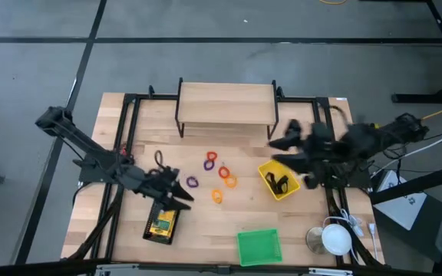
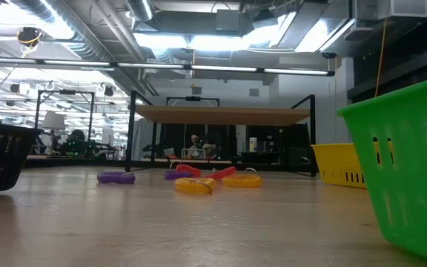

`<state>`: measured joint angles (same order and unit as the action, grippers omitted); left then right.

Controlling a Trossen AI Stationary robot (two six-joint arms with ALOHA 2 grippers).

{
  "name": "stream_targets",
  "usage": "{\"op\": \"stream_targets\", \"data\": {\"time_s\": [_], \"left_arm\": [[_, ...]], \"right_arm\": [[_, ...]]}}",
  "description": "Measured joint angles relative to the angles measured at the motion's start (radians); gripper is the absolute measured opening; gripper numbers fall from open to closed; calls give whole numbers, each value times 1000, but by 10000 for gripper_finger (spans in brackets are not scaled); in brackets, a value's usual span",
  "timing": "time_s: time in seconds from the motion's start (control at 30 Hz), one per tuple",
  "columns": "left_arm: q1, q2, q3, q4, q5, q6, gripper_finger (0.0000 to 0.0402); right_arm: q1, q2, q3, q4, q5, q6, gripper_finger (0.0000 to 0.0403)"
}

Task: Pick & Place Office Desk Supplies
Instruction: Put the purple spring keychain into the green basket

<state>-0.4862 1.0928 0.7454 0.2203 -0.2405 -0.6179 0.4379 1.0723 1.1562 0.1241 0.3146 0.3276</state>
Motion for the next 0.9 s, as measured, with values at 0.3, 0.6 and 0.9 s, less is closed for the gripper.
{"op": "stream_targets", "data": {"time_s": [0.3,0.6,0.9], "left_arm": [[275,-179,-151,-122,299,8,150],[458,-108,-164,-290,569,164,150],[521,120,-163,-326,520,273,150]], "right_arm": [[130,-234,-519,563,520,40,199],[164,-198,-603,593,640,152,199],[165,-189,-604,571,730,57,199]]}}
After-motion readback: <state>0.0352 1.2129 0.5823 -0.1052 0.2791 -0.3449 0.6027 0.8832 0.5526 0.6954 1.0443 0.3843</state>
